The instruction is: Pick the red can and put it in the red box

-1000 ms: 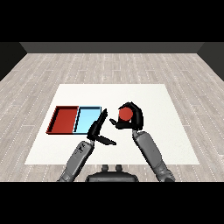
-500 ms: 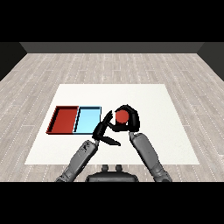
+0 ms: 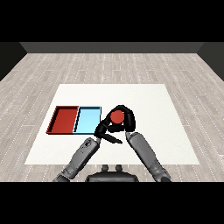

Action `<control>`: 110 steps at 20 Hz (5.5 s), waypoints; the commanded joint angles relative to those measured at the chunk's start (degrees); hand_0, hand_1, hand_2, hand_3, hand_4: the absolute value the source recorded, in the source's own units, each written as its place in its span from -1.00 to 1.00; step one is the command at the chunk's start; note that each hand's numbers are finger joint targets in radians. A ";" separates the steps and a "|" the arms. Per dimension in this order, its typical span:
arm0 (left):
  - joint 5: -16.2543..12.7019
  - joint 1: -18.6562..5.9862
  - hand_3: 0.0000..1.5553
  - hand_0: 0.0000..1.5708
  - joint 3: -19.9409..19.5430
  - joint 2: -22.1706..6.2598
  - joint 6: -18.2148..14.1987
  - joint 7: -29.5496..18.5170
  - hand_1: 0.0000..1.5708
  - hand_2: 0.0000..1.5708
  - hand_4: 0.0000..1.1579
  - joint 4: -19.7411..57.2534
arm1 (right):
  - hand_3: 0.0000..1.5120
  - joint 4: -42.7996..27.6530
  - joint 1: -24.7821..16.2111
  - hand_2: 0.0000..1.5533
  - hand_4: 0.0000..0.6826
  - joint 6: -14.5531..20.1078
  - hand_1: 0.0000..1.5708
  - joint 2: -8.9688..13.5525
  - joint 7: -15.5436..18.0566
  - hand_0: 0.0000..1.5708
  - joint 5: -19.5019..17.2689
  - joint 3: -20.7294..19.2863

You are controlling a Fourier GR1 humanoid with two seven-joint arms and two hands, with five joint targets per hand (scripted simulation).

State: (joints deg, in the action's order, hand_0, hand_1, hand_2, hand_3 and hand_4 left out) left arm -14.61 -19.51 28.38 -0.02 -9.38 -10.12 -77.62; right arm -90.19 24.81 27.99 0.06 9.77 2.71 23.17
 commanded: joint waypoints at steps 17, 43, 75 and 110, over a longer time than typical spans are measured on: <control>-4.15 -4.07 1.00 1.00 1.02 -0.03 -17.50 -1.43 1.00 1.00 0.95 1.23 | 0.85 0.98 6.35 0.90 0.83 2.84 1.00 -0.03 -3.07 1.00 2.04 1.44; -3.13 -3.43 0.92 1.00 4.80 0.00 -23.42 -1.97 1.00 1.00 0.95 0.00 | -1.00 1.88 3.80 -1.00 -1.00 2.89 -1.00 -0.04 -7.47 -1.00 -3.25 5.95; 4.19 -3.61 0.87 1.00 -13.42 -12.15 -16.03 5.68 1.00 0.99 0.95 -3.45 | -1.00 -24.88 -25.52 -1.00 -1.00 -10.57 -1.00 12.17 -3.31 -1.00 4.77 -17.35; 16.19 -21.16 -0.45 -0.59 -29.55 -24.11 -6.20 -2.59 -0.59 -0.37 0.24 70.47 | -1.00 -2.84 -18.63 -1.00 -1.00 -14.16 -1.00 10.96 6.87 -1.00 1.00 -21.08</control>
State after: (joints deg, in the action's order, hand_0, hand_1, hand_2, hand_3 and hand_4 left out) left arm 0.64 -39.61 -1.61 -25.57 -19.22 -11.75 -11.03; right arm -95.23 4.44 13.63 11.29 16.50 4.28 2.29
